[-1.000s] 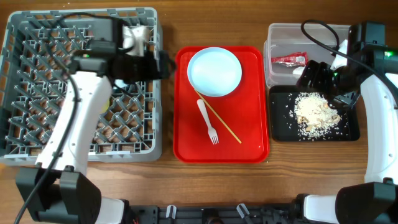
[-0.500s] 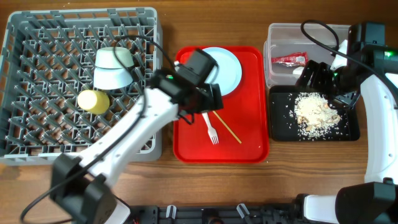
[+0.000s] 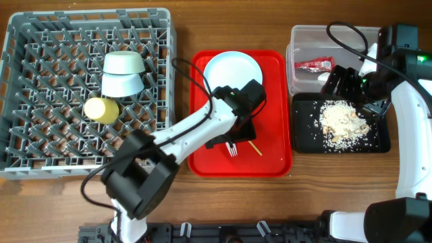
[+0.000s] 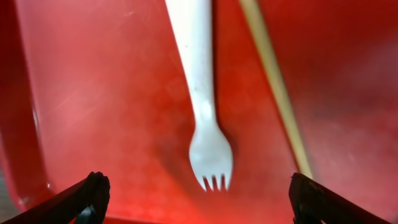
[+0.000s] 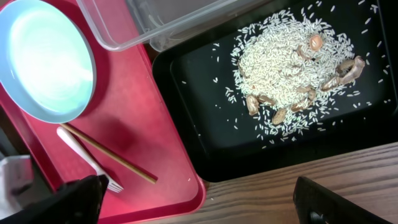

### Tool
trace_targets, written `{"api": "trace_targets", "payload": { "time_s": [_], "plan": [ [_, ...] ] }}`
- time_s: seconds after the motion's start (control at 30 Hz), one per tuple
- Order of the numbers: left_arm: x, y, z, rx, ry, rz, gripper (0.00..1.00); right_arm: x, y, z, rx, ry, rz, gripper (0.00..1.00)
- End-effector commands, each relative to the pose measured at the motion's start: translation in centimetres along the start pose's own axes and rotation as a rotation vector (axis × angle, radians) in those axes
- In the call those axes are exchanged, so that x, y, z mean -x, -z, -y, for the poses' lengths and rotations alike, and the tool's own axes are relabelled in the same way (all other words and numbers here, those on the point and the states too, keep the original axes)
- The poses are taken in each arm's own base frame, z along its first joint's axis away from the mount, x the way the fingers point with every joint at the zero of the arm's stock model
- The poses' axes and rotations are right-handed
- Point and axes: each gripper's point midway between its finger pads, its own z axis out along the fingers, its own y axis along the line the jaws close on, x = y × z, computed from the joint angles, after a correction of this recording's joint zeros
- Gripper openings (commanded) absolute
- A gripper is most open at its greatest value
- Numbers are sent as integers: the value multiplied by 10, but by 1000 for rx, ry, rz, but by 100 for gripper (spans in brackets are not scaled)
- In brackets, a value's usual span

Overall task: Sort waste into correct bins and load items into the dishwasher rack
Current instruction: 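Reach the left gripper down to the white plastic fork on the tray, then grasp the white fork with the left gripper and lift it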

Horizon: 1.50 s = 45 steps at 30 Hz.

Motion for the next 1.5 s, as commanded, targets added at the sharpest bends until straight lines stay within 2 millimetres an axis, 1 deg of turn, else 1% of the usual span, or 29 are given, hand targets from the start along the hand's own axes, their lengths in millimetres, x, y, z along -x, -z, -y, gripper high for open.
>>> {"api": "trace_targets", "payload": {
  "time_s": [0.0, 0.17, 0.37, 0.47, 0.63, 0.73, 0.8, 0.9, 0.97, 1.0, 1.03, 1.1, 1.23, 1.3, 1.37, 1.47],
  "plan": [
    [-4, -22, -6, 53, 18, -34, 92, 3, 3, -1, 3, 18, 9, 100],
    [-7, -34, 0, 40, 6, -67, 92, 3, 3, -1, 3, 24, 9, 100],
    [-10, -34, 11, -18, -57, -92, 86, 3, 3, -1, 3, 24, 9, 100],
    [-11, -36, 9, -13, -59, -96, 86, 3, 3, -1, 2, 24, 9, 100],
    [-17, -45, 0, 9, -57, -110, 85, 3, 3, -1, 3, 28, 9, 100],
    [-20, -49, -4, 19, -56, -118, 82, 3, 3, -1, 3, 28, 9, 100],
    [-20, -49, -4, 19, -56, -118, 76, 3, 3, -1, 3, 28, 9, 100],
    [-20, -49, -4, 19, -56, -117, 61, 3, 3, -1, 3, 28, 8, 100],
    [-20, -49, -4, 20, -56, -116, 55, 3, 3, -1, 3, 28, 8, 100],
    [-19, -49, -5, 21, -57, -114, 50, 3, 3, -1, 3, 27, 8, 100],
    [-19, -49, -5, 24, -57, -110, 47, 3, 3, -1, 3, 27, 8, 100],
    [-17, -49, -6, 30, -57, -101, 43, 3, 3, -1, 3, 27, 8, 100],
    [-13, -49, -4, 26, -58, -80, 42, 2, 3, 0, 2, 27, 6, 100],
    [-11, -50, -1, 13, -58, -71, 39, 2, 3, 0, 2, 27, 6, 100],
    [-9, -50, 2, 2, -59, -64, 33, 2, 3, 0, 2, 27, 6, 100],
    [-9, -50, 2, 1, -59, -62, 32, 2, 3, 0, 2, 27, 6, 100]
  ]
}}
